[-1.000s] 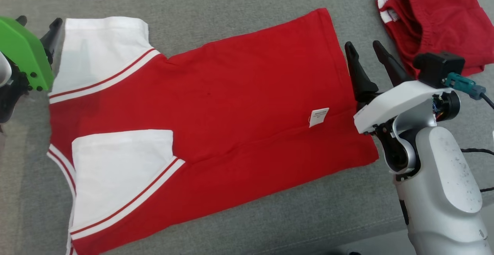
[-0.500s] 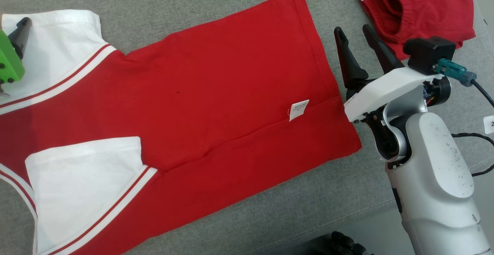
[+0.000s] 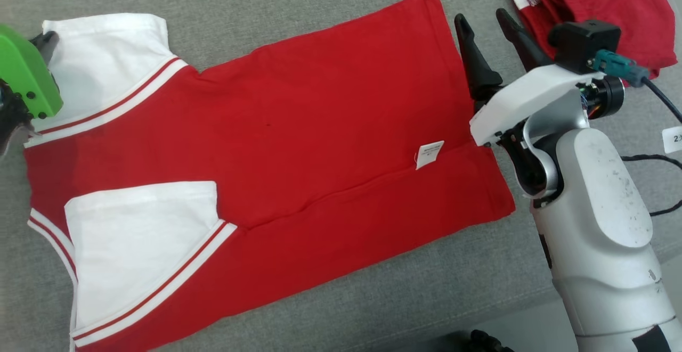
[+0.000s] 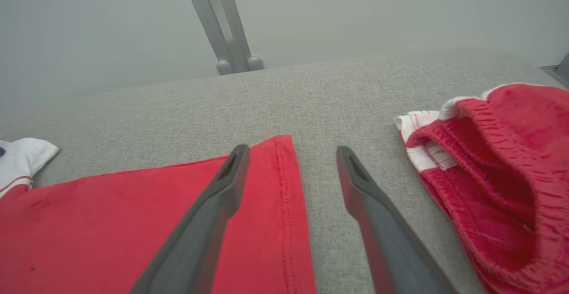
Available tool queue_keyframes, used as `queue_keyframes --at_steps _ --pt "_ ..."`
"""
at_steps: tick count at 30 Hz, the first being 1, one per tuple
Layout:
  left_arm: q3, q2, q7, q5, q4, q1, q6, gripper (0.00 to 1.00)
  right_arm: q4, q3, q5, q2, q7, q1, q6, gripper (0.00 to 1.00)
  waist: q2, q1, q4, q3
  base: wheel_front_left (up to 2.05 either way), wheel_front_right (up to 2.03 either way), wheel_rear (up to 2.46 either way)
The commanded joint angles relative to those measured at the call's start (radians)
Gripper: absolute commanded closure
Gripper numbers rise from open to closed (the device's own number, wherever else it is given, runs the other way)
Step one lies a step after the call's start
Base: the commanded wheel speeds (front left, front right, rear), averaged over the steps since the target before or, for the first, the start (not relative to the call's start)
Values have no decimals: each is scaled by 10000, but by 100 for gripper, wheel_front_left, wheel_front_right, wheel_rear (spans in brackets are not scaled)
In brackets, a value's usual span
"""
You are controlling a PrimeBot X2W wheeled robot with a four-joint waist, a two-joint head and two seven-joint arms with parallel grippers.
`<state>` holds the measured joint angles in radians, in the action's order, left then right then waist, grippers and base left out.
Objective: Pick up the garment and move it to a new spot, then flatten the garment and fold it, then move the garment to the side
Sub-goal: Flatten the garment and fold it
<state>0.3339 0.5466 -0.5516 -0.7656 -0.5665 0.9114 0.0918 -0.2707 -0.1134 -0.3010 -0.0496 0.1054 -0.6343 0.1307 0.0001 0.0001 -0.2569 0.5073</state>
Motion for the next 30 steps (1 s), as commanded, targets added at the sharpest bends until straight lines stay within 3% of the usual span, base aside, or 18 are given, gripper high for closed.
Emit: queue_keyframes --at_steps 1,13,19,20,21,22,23,24,25,30 --pt "14 -65 94 -127 151 -107 65 100 -150 -4 154 -21 99 -239 -2 0 -1 -1 291 -204 0 0 0" --pt "760 -892 1107 -188 1627 -143 325 100 -3274 358 1524 -726 1117 -2309 -2 0 -1 -1 1726 -392 0 0 0" --pt "1099 -1061 1525 -261 1984 -236 385 100 -4824 485 1670 -916 1551 -2990 -2 0 -1 -1 2207 -392 0 0 0" --pt "1130 -1060 1588 -298 2022 -252 392 100 -5006 495 1697 -915 1490 -3072 -2 51 -1 -1 2256 -399 0 0 0" --pt "1166 -1055 1622 -322 2053 -266 384 100 -5162 507 1719 -897 1474 -3109 -2 54 -1 -1 2289 -405 0 0 0" --pt "1202 -1048 1666 -334 2087 -289 379 100 -5337 526 1726 -888 1435 -3149 -2 69 -1 -1 2321 -415 0 0 0" --pt "1233 -1041 1695 -355 2110 -308 382 100 -5447 546 1736 -900 1403 -3188 -2 75 -1 -1 2343 -425 0 0 0" --pt "1263 -1024 1742 -396 2138 -331 385 100 -5582 563 1754 -908 1350 -3263 -2 96 -1 -1 2363 -437 0 0 0" --pt "1281 -1005 1762 -420 2149 -354 388 100 -5669 575 1785 -911 1296 -3320 -2 100 -1 -1 2372 -447 0 0 0" --pt "1300 -895 1930 -546 2154 -412 393 100 -6186 623 1873 -957 1073 -3532 -4 100 -1 -1 2359 -481 0 0 0"
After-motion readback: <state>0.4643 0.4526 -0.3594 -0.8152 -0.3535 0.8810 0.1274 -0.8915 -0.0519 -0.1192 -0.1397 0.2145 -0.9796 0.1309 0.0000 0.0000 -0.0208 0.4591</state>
